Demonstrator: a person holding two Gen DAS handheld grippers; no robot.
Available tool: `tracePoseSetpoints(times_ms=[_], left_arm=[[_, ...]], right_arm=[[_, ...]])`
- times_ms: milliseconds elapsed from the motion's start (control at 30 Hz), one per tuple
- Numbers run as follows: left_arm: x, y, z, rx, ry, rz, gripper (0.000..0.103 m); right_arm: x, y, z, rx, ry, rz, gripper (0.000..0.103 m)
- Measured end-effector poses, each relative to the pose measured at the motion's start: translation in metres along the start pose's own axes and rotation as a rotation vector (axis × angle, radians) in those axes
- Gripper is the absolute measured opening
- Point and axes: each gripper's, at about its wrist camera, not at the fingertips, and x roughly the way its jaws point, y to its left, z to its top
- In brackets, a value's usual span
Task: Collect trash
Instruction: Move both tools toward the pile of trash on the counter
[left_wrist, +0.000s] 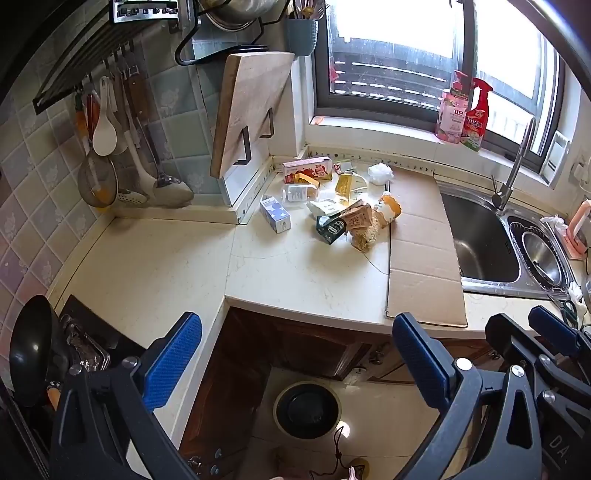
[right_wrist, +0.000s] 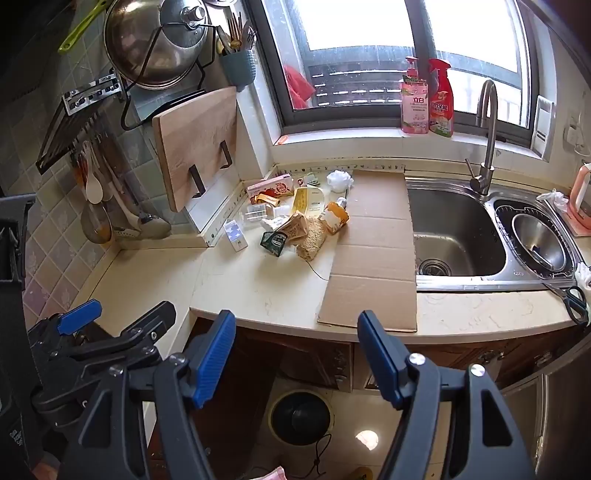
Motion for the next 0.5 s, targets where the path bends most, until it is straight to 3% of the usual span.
tracePoseSetpoints(times_ms=[500], left_arm=[[-0.005, 0.011, -0.01, -0.002, 0.005, -0.015, 0.102]], right_arm=[[-0.002, 0.003, -0.005, -0.01, 0.004, -0.009, 0.069]])
